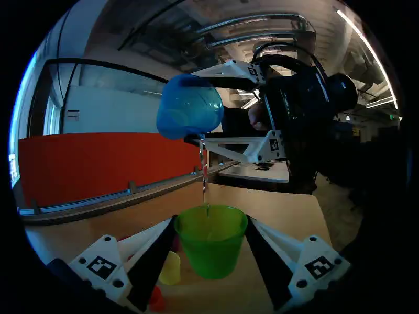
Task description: Pour water
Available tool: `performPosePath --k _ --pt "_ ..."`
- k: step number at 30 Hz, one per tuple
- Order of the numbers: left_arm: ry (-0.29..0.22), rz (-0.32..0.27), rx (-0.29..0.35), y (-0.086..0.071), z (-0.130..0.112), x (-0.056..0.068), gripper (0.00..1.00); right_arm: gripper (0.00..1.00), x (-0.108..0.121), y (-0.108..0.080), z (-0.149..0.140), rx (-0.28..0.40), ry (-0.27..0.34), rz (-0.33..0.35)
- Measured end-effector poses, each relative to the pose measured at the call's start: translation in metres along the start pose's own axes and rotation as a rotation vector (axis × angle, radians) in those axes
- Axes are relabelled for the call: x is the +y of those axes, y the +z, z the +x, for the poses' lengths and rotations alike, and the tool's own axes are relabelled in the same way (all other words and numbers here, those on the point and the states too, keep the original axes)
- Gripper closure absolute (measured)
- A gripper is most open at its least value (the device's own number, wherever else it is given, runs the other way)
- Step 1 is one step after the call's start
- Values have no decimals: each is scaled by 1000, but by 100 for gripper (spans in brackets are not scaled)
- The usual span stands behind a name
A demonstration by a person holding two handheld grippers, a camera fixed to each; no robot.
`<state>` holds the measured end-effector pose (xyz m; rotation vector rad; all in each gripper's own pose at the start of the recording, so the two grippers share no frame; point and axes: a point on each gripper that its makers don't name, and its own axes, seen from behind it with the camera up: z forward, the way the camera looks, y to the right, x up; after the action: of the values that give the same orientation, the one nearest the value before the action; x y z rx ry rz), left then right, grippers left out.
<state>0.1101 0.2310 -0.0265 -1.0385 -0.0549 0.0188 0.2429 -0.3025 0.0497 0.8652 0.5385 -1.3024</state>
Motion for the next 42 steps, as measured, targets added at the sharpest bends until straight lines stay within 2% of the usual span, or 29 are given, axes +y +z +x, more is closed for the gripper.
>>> performPosePath --k 11,14,23,42 --pt "1 3 0 0 0 -1 10 9 1 -2 2 5 -27 -10" --pt "1 4 1 0 0 -2 10 9 7 -3 3 7 -30 -19" --pt "2 4 2 0 1 -2 10 9 3 -5 1 3 -68 -11" --pt "1 4 5 0 3 -1 10 9 7 -7 12 13 -101 -22"
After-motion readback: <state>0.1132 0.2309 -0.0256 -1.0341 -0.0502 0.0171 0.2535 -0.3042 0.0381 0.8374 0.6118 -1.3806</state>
